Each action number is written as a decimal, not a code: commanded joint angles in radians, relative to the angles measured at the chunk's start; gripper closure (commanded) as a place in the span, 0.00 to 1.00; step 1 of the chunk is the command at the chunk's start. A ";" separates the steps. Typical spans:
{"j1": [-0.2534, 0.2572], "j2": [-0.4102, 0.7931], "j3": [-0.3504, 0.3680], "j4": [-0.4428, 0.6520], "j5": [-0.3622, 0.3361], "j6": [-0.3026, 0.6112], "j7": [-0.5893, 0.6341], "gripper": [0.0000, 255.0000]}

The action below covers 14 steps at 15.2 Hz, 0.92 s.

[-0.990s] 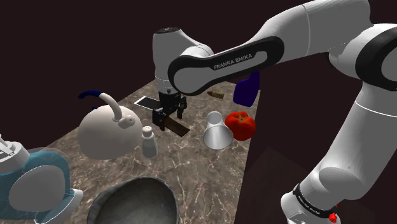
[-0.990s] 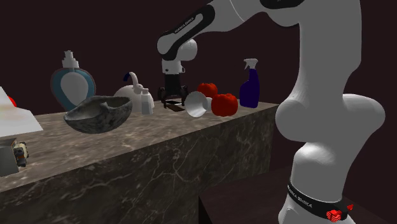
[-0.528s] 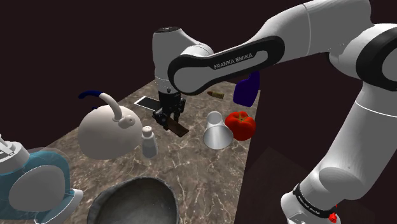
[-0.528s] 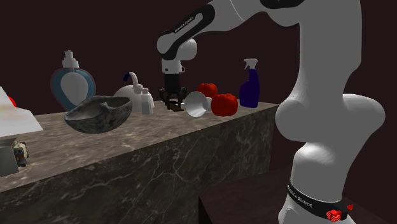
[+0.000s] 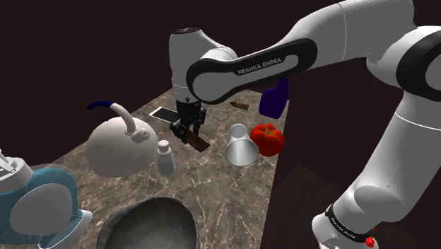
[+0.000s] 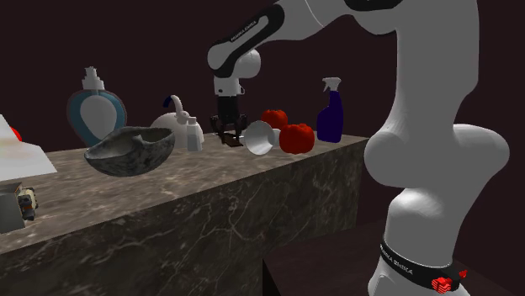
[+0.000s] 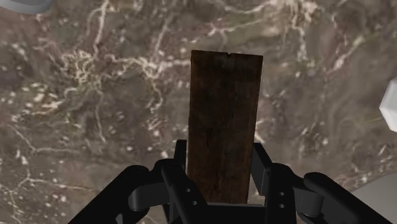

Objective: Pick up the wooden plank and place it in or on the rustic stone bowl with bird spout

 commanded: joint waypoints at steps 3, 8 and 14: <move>-0.002 -0.014 0.002 0.036 0.011 -0.048 -0.010 1.00; -0.003 -0.028 0.005 0.089 0.023 -0.111 -0.019 1.00; -0.002 -0.036 0.007 0.160 0.031 -0.189 -0.027 1.00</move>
